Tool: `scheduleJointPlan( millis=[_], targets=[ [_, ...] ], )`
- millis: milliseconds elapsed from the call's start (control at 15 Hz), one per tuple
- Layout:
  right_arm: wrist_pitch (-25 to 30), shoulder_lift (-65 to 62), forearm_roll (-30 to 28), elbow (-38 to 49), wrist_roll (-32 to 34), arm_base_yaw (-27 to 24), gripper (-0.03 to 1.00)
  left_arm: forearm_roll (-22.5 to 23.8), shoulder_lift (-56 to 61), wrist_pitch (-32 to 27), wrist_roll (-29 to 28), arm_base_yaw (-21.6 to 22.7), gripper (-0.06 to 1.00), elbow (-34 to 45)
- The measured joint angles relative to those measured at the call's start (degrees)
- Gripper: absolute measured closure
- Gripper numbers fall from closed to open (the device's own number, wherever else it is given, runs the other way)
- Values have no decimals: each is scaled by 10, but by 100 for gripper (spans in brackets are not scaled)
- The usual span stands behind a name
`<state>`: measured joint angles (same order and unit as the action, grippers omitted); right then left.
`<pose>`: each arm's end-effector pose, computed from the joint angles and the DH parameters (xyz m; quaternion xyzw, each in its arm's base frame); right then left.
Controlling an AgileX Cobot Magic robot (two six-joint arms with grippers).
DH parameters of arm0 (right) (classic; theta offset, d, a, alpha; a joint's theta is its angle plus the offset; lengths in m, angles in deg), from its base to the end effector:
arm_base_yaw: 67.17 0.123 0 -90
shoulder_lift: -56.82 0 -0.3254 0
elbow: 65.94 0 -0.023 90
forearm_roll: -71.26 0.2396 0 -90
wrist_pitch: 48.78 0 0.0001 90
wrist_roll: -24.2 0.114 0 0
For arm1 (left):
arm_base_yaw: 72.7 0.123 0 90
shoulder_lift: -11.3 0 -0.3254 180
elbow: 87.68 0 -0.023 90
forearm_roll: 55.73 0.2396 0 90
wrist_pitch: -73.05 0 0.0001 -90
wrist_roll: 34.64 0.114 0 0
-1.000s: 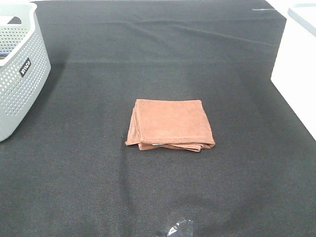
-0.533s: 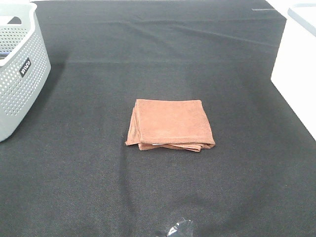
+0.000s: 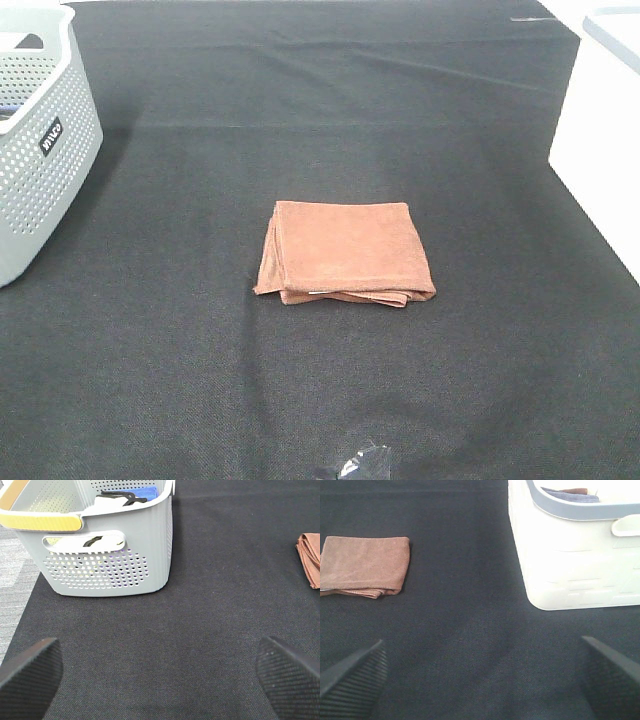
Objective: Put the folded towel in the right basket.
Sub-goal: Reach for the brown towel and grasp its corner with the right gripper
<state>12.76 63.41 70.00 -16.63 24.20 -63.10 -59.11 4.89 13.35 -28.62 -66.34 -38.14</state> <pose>-0.0364 -0.0048 0.2611 -0.0298 0.8541 0.0075 0.5193 -0.0342 -0.0097 0.2632 -0.0015 0.8461 0.0281 0.5324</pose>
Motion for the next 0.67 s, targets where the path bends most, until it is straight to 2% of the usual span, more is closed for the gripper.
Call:
scheduleJointPlan(
  millis=[667],
  targets=[
    [0,0,0,0,0,0,-2,0,0,0,0,0,-3,0]
  ],
)
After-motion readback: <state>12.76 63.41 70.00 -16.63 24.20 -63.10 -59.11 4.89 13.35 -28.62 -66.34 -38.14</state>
